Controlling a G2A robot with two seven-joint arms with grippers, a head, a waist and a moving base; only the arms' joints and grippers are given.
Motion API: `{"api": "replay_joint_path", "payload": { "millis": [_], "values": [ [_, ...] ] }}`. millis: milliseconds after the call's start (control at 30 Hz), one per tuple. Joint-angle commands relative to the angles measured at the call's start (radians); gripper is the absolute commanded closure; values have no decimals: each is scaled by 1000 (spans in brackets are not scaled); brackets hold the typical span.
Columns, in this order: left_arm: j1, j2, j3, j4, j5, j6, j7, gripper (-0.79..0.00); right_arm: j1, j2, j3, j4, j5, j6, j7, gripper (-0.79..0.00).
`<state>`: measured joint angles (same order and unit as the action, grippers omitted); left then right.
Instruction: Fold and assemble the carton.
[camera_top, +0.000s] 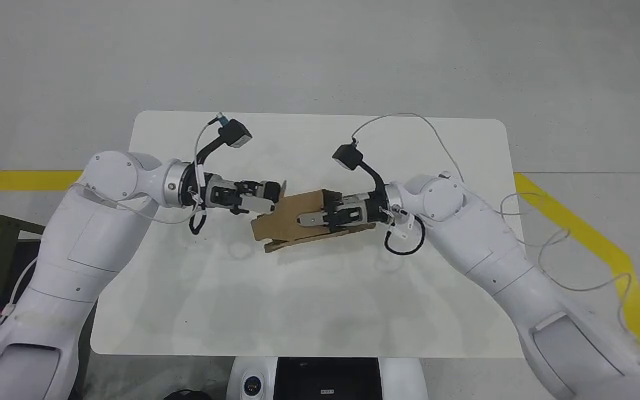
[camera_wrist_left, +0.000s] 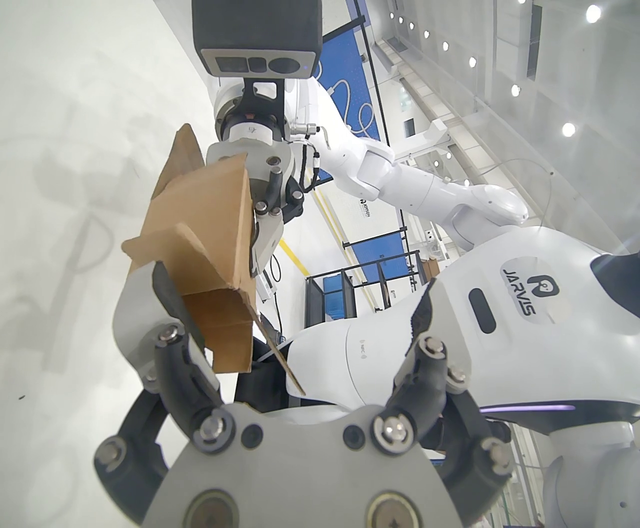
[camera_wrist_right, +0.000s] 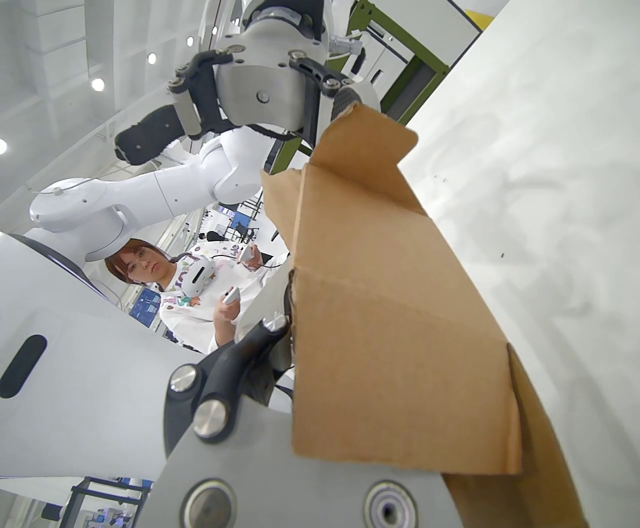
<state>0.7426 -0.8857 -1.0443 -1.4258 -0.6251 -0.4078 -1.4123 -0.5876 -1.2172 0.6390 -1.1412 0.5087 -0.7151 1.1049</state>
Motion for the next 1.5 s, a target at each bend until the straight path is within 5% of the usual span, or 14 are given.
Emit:
{"api": "replay_joint_path", "payload": {
  "millis": [0,1467],
  "values": [
    [0,-1,0,-1,-2,1,-1,-785,2,-2,-3,1,1,1,1,0],
    [33,-15,31,-56,12,14,-14,-785,-47,-3,161,16,-156,-28,-253,0]
  ]
}}
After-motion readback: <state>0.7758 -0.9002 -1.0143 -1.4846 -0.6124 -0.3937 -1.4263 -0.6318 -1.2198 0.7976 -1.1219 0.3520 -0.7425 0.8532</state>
